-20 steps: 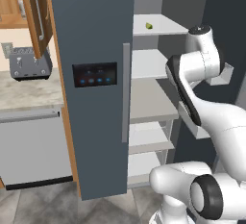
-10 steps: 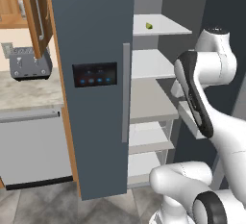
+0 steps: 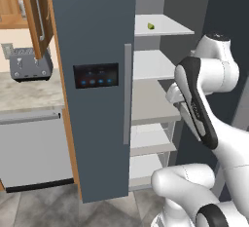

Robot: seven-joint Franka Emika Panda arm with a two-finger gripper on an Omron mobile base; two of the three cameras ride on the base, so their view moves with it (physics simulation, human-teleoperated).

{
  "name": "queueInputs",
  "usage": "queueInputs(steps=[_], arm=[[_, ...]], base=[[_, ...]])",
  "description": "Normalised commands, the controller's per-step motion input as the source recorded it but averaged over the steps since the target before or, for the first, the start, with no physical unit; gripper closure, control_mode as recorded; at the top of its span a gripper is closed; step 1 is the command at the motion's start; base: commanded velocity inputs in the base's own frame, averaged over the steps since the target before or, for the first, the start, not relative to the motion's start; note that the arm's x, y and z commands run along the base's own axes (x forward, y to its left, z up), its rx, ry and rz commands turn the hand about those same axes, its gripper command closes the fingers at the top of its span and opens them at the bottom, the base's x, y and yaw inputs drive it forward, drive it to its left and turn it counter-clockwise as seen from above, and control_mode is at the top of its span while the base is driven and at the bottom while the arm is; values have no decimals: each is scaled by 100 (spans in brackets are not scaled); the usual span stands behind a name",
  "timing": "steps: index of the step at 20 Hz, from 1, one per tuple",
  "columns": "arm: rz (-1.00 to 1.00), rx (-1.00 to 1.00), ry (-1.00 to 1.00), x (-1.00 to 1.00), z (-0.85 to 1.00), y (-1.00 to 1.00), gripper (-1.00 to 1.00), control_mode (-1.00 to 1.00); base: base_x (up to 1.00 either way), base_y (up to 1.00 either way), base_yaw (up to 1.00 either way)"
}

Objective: There is a bowl on the dining counter. Grab a lemon wedge from the fridge and place it in the bowl. Then get the liquor bottle and glass cup from the cabinet and place them next to the bowl.

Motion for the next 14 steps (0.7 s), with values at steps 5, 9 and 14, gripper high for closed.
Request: queueInputs(steps=[5, 9, 14], arm=[[-2, 0, 2, 4, -2, 2, -100, 100], [0, 0, 0, 0, 0, 0, -100, 100], [0, 0, 0, 0, 0, 0, -100, 100]], base=[[27, 19, -12], [41, 14, -19], [13, 41, -30]])
